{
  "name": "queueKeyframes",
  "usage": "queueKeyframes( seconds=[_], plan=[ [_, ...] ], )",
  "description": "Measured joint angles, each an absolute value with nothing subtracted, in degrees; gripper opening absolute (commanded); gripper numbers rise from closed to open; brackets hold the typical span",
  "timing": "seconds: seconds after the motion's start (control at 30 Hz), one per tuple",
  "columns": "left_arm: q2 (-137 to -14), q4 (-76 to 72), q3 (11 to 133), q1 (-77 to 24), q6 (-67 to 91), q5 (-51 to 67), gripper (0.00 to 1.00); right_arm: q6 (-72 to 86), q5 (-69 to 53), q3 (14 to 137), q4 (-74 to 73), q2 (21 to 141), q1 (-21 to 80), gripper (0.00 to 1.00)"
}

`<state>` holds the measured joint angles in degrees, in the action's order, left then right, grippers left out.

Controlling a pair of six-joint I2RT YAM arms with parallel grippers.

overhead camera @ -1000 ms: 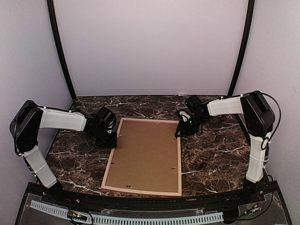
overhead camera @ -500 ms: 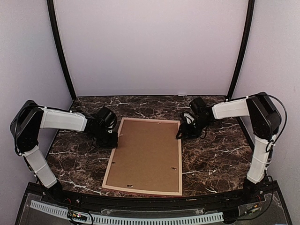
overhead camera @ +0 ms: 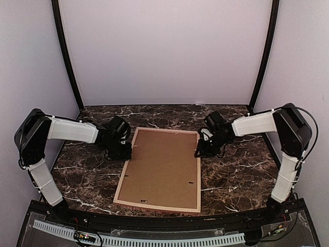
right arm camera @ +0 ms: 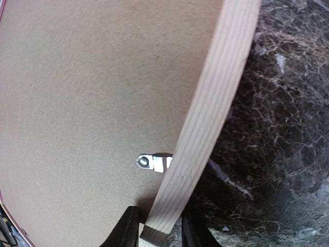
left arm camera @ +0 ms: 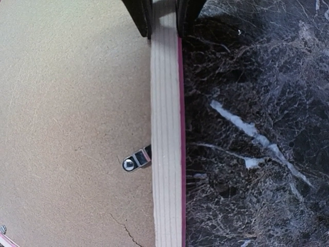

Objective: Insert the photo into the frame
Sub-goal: Position the photo frame at the center of the board.

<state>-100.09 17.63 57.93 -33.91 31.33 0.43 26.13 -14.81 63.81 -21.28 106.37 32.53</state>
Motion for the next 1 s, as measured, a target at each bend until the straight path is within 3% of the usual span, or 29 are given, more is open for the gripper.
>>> queueKeyframes(
  seconds=[0.3, 0.43, 0.53, 0.7, 1.0],
  plan=[
    [-99.9, 14.9, 56.8, -32.2, 33.0, -1.1, 0.02, 24.0, -12.0, 77.3, -25.7, 115.0, 32.5, 0.26],
    [-99.8, 14.1, 56.5, -31.6, 34.2, -2.1, 0.02, 21.1, -10.9, 84.4, -27.5, 119.3, 32.4, 0.47],
    [-99.8, 13.6, 56.4, -31.6, 34.6, -2.5, 0.02, 19.7, -10.4, 86.0, -27.4, 119.7, 32.4, 0.57],
    [-99.9, 13.6, 56.4, -31.7, 34.8, -2.6, 0.03, 19.4, -10.2, 81.4, -26.0, 115.2, 32.4, 0.68],
    [-100.2, 13.5, 56.6, -31.7, 35.0, -2.6, 0.03, 24.5, -10.4, 65.1, -23.6, 102.6, 35.9, 0.68]
  ],
)
